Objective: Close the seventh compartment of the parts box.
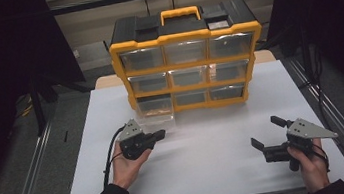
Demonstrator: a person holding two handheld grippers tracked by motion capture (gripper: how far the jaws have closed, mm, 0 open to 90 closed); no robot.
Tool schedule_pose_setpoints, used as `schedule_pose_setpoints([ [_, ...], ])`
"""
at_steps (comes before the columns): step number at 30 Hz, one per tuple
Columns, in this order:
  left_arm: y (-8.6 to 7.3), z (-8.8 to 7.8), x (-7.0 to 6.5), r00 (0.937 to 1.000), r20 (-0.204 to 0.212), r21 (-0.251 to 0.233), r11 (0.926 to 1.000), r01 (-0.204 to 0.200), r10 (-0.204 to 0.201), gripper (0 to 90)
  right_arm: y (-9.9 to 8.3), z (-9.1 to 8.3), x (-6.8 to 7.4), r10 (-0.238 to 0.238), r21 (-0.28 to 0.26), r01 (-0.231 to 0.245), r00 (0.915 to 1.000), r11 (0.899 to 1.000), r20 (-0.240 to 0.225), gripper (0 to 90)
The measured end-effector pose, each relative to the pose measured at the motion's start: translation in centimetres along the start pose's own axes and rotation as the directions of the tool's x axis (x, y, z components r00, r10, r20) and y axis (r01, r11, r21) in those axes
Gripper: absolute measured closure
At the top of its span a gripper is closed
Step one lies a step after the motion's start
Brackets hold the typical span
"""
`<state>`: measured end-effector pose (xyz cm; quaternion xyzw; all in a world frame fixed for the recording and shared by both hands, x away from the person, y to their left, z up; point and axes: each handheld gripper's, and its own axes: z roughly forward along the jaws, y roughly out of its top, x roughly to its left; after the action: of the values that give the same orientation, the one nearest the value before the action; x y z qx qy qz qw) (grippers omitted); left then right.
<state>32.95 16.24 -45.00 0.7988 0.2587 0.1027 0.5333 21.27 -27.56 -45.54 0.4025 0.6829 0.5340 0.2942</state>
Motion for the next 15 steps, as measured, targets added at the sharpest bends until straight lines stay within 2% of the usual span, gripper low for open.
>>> schedule_pose_setpoints([
  [6,-0.11,0.01,0.71,0.9992,-0.039,0.003,1.0000,0.004,-0.004,90.0,-0.01,-0.02,-0.01,-0.003,0.001,0.003,1.0000,1.000,0.000,0.0],
  [15,-0.26,0.27,1.11,0.9981,-0.062,0.003,1.0000,0.002,-0.002,90.0,-0.01,-0.02,-0.01,-0.001,0.001,0.001,1.0000,1.000,-0.001,0.0],
])
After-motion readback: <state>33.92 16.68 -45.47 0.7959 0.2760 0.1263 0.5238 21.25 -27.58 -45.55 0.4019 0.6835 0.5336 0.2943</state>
